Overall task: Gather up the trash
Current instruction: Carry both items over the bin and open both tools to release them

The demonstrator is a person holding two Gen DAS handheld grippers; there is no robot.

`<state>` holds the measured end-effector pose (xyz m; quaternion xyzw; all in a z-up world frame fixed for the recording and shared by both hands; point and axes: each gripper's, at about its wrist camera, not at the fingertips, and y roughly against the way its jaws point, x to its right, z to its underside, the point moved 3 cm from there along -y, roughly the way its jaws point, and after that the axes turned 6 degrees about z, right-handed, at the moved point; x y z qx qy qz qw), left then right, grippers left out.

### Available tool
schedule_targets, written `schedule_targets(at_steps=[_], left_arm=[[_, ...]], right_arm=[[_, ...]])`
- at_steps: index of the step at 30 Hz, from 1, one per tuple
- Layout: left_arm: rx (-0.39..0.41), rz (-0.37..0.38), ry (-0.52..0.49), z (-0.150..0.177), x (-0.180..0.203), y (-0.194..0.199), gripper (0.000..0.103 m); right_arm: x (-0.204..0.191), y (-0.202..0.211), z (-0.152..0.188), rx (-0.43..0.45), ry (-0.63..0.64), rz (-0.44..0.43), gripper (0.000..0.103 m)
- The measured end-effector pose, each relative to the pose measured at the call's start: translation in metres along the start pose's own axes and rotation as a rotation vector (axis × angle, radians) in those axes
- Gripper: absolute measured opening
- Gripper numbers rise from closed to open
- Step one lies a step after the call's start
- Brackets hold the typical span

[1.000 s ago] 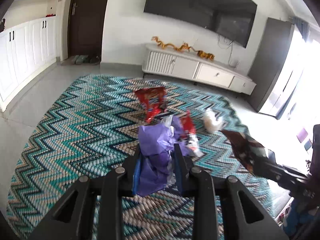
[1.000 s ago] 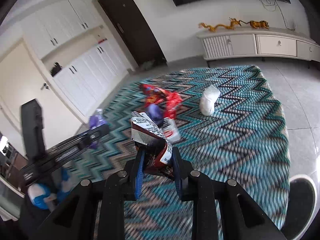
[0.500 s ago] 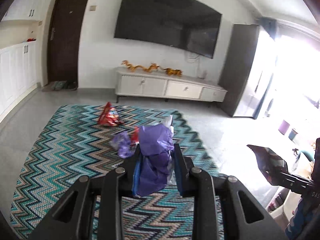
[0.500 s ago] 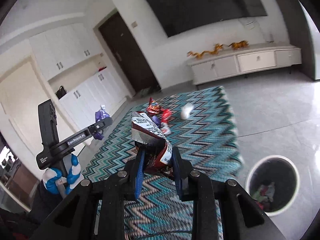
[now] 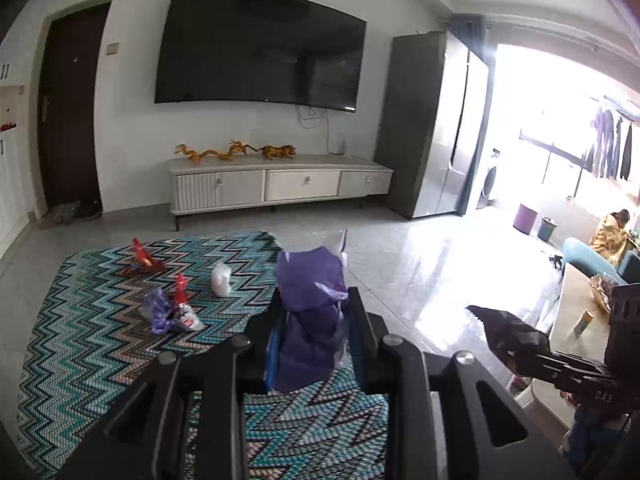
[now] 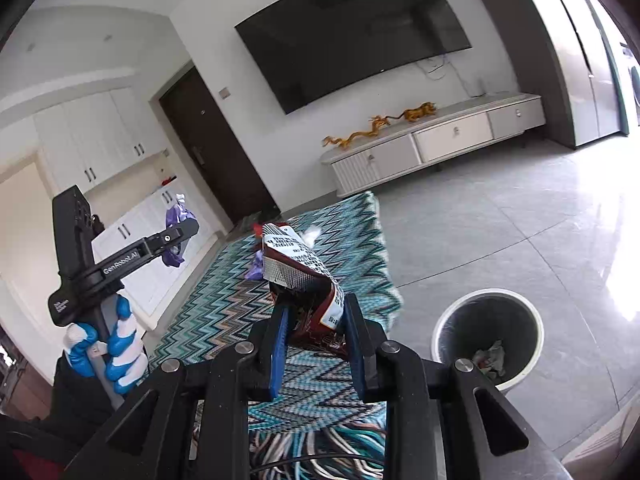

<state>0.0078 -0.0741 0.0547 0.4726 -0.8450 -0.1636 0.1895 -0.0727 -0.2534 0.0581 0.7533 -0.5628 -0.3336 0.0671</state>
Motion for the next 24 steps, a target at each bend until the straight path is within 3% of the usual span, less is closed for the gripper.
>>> schedule_targets(at_steps=[8, 24], left_arm=[[-0.097, 0.039, -0.069, -0.002, 0.041, -0.053, 0.027], [-0.434, 0.169, -0.124, 0.051, 0.083, -0.232, 0.029]], right_arm=[[0.041, -0.015, 0.002, 0.005, -0.076, 0.039, 0.024], [0.170, -0.104, 0.028, -0.161, -0.310, 0.145, 0.024]])
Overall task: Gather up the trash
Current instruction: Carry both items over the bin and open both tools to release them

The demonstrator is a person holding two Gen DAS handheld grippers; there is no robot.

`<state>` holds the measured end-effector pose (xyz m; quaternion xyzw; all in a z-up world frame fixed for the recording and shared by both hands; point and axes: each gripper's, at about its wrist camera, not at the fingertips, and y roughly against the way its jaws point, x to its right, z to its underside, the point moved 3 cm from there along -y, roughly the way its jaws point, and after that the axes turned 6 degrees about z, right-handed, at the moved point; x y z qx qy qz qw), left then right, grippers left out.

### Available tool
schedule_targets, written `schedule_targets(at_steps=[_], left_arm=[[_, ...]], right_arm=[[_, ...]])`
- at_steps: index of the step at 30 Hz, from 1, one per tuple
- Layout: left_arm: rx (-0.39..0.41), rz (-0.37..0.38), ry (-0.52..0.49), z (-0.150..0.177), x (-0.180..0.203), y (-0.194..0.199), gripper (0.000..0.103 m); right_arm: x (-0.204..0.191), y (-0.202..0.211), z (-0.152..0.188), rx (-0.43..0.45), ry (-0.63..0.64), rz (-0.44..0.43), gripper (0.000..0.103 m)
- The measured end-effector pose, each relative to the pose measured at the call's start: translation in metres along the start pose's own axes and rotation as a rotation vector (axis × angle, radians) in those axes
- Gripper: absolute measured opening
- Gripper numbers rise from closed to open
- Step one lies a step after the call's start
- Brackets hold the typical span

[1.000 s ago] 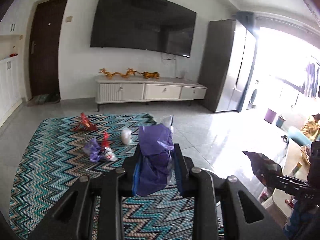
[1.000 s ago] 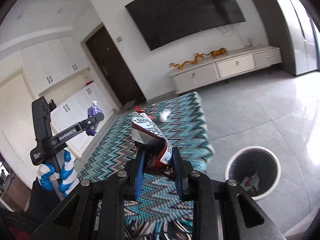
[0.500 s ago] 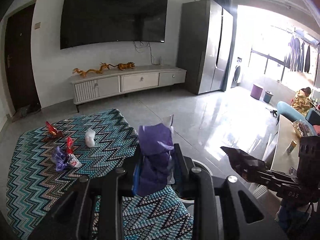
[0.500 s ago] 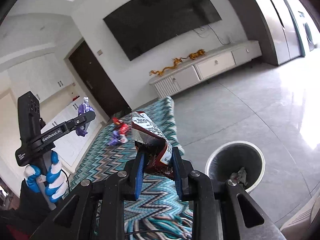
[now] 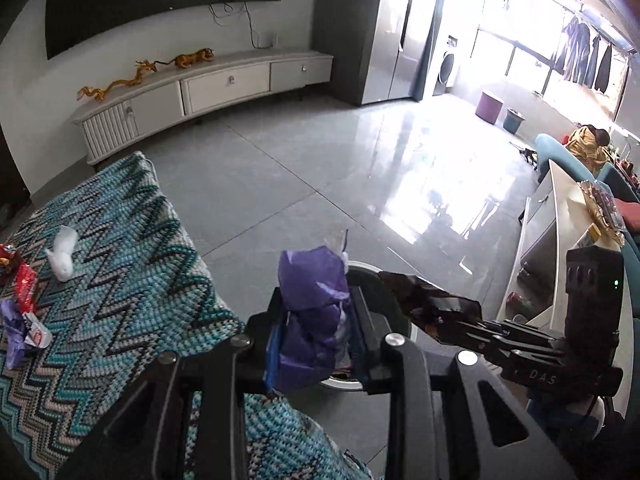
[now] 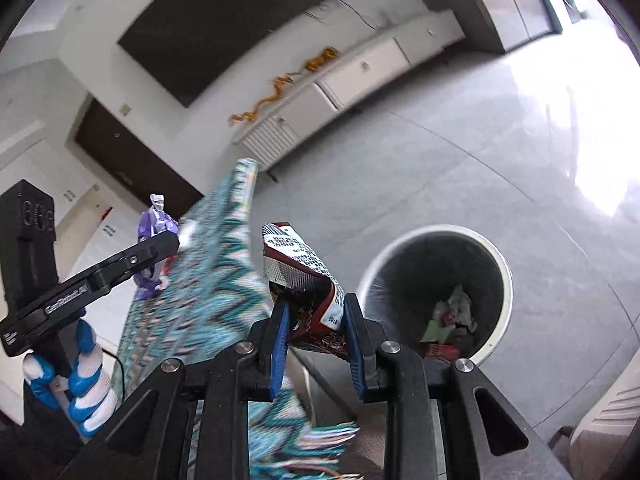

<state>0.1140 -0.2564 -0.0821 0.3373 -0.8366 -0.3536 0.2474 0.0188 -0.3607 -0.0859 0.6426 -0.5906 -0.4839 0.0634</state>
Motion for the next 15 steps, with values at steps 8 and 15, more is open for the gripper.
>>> schedule_targets(at_steps=[8, 15], left_arm=[[-0.100, 0.087, 0.027, -0.012, -0.008, -0.074, 0.029], [-0.130, 0.161, 0.060, -0.019, -0.010, -0.106, 0.044]], right_arm=[[0.041, -0.058, -0.013, -0.074, -0.063, 0.083, 0.025], [0.060, -0.084, -0.014, -0.112, -0.097, 0.146, 0.030]])
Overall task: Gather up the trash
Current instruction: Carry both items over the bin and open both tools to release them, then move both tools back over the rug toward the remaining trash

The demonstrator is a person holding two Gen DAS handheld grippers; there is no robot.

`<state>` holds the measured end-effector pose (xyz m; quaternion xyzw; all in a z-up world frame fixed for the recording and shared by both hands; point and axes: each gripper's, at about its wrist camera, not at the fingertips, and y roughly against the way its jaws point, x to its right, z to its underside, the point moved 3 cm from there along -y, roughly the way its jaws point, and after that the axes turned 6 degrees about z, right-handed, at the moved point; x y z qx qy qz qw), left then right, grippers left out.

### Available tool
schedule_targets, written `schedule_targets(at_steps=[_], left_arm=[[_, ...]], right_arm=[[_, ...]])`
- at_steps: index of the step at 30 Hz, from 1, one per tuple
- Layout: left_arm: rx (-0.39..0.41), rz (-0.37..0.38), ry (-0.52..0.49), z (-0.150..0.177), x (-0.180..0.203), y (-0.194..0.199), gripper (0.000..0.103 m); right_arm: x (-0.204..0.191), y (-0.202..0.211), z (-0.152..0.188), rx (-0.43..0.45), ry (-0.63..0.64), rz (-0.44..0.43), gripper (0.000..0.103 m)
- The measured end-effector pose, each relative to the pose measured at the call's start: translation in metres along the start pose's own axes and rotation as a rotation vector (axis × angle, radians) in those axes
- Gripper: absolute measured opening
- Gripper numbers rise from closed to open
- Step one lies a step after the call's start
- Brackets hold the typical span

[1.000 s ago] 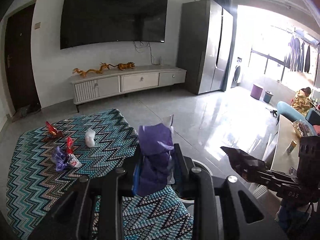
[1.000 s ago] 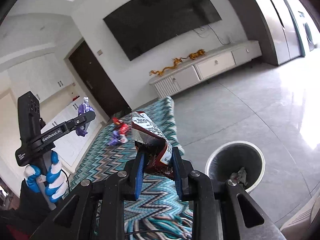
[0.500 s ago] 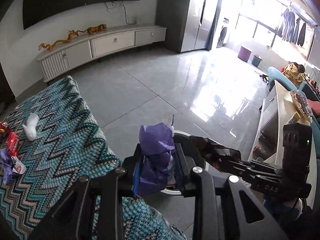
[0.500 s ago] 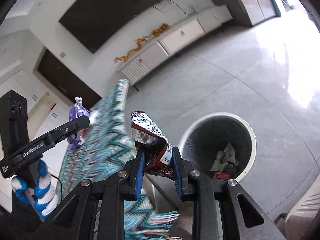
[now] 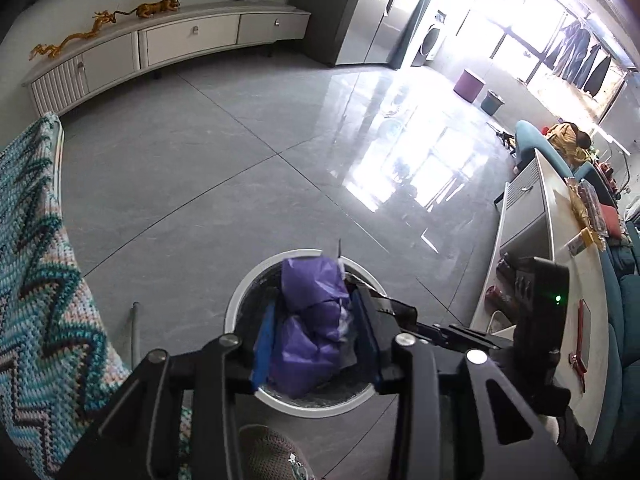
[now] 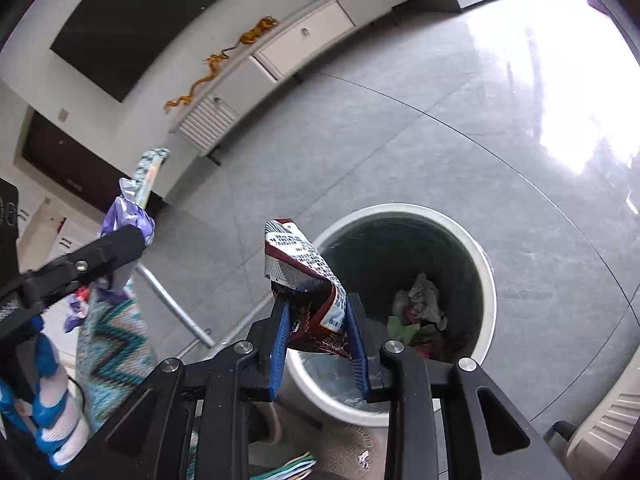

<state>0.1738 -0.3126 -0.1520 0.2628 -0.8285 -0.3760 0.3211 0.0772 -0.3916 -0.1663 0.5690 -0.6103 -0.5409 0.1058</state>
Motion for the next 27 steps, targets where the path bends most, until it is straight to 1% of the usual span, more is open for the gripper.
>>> schedule_targets(at_steps=[1, 3, 5, 7, 10, 18, 20, 22, 24, 27], left_arm=[[0.004, 0.003, 0.002, -0.001, -0.001, -0.001, 0.052], [0.010, 0.013, 0.004, -0.004, 0.000, -0.001, 0.053], [0.013, 0.013, 0.009, -0.004, 0.000, 0.001, 0.053], [0.022, 0.006, 0.007, -0.004, 0.001, 0.005, 0.053], [0.047, -0.024, 0.008, -0.006, 0.003, 0.015, 0.053], [0.185, -0.226, -0.016, 0.002, 0.004, 0.080, 0.054], [0.216, -0.272, -0.017, 0.006, 0.004, 0.095, 0.061], [0.259, -0.316, -0.027, 0.012, 0.007, 0.115, 0.064], [0.292, -0.355, -0.033, 0.020, 0.011, 0.132, 0.065], [0.330, -0.389, -0.033, 0.032, 0.016, 0.152, 0.065]], right_arm=[[0.002, -0.002, 0.000, -0.003, -0.004, 0.010, 0.030], [0.004, -0.005, 0.000, -0.004, -0.009, 0.029, 0.044], [0.006, -0.003, 0.002, -0.003, -0.014, 0.045, 0.045], [0.008, -0.002, 0.003, 0.001, -0.015, 0.049, 0.048], [0.007, 0.008, 0.004, 0.018, -0.011, 0.055, 0.048], [-0.014, 0.054, 0.005, 0.093, 0.035, 0.029, 0.049], [-0.022, 0.067, 0.008, 0.116, 0.058, 0.030, 0.051], [-0.030, 0.081, 0.011, 0.134, 0.079, 0.026, 0.052], [-0.038, 0.091, 0.014, 0.149, 0.100, 0.023, 0.053], [-0.054, 0.110, 0.021, 0.175, 0.146, 0.024, 0.055]])
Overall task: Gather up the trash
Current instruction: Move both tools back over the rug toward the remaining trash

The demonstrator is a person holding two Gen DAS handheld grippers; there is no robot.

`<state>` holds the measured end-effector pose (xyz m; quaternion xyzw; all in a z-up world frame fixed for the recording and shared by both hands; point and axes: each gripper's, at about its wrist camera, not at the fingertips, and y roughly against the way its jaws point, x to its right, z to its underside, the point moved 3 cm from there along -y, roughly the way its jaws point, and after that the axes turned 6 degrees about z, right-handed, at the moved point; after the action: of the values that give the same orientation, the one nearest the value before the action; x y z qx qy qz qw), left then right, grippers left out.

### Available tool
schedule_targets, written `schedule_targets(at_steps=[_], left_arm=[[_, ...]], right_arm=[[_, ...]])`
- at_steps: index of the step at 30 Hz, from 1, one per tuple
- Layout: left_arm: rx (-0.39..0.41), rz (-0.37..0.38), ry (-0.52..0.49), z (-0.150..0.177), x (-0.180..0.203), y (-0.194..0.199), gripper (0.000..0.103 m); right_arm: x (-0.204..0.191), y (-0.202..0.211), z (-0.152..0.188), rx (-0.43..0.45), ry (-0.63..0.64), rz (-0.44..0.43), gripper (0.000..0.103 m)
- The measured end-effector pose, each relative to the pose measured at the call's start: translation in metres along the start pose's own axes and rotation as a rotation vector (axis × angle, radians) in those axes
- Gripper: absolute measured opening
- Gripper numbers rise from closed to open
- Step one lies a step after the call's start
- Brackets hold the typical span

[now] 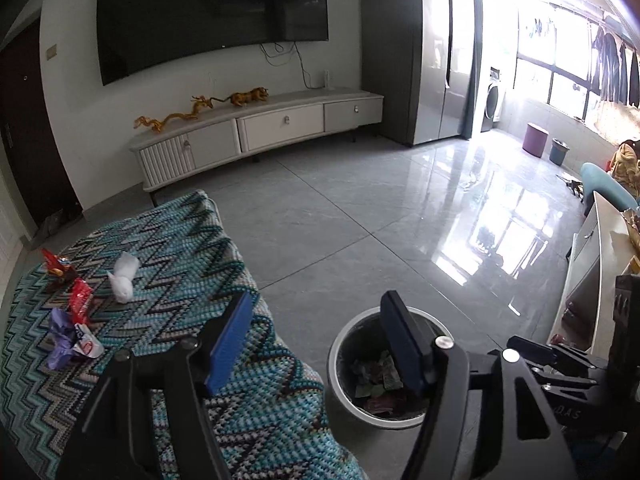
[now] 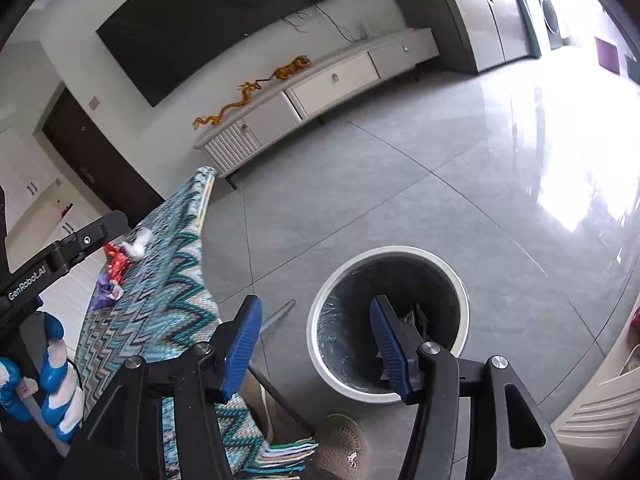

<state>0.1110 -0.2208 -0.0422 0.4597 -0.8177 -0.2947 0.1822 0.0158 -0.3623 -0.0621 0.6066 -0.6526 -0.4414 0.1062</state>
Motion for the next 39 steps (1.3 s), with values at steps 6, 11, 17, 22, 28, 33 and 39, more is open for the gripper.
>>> schedule_targets(at_steps=[6, 11, 17, 22, 28, 33, 39], left_arm=[[0.069, -0.059, 0.012, 0.007, -0.014, 0.044, 0.072], [0.122, -0.102, 0.045, 0.012, -0.036, 0.080, 0.078], [0.175, -0.168, 0.098, 0.023, -0.068, 0.120, 0.078], [0.216, -0.233, 0.127, 0.034, -0.089, 0.148, 0.078], [0.291, -0.313, 0.142, 0.042, -0.112, 0.182, 0.078], [0.336, -0.369, 0.152, 0.045, -0.133, 0.205, 0.078], [0.305, -0.397, 0.177, 0.048, -0.159, 0.217, 0.078]], right_arm=[[-0.035, 0.030, -0.002, 0.052, 0.074, -0.019, 0.060], [-0.064, 0.053, -0.004, 0.096, 0.135, -0.029, 0.067], [-0.097, 0.076, -0.002, 0.139, 0.198, -0.029, 0.075], [-0.123, 0.093, 0.000, 0.175, 0.250, -0.032, 0.085], [-0.160, 0.117, 0.003, 0.245, 0.308, -0.065, 0.103], [-0.193, 0.136, 0.003, 0.309, 0.368, -0.066, 0.103], [-0.232, 0.145, 0.008, 0.316, 0.430, -0.143, 0.103]])
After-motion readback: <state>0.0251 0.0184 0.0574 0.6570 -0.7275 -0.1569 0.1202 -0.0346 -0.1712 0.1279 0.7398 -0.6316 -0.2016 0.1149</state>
